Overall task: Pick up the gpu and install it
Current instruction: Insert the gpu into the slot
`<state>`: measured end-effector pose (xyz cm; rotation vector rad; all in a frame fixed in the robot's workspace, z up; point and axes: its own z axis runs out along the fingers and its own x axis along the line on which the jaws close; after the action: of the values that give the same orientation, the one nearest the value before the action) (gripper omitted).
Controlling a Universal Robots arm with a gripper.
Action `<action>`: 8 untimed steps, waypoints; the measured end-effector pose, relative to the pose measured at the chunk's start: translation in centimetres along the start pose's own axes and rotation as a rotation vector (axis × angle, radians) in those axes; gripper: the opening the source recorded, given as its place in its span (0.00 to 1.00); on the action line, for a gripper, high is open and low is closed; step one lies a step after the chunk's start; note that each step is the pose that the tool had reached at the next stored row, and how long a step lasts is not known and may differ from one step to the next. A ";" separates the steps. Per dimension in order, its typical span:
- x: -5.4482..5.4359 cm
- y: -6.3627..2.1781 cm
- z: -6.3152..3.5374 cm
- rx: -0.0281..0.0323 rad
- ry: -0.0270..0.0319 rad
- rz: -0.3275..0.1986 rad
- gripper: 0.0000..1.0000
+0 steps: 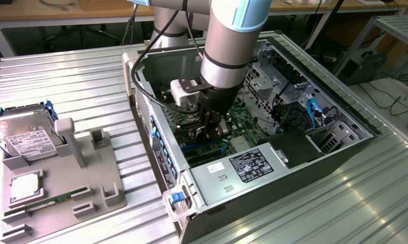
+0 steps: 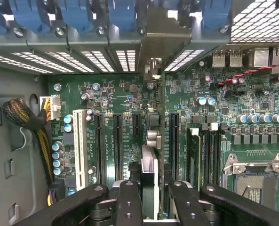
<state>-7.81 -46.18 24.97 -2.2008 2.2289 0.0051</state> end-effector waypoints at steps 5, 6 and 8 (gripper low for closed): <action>0.0 -0.32 0.00 -0.0001 0.0001 0.000 0.27; 0.0 -0.32 0.00 -0.0001 0.0001 0.000 0.27; 0.0 -0.30 0.01 0.0000 0.0000 0.000 0.27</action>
<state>-7.51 -46.14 24.96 -2.2008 2.2289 0.0051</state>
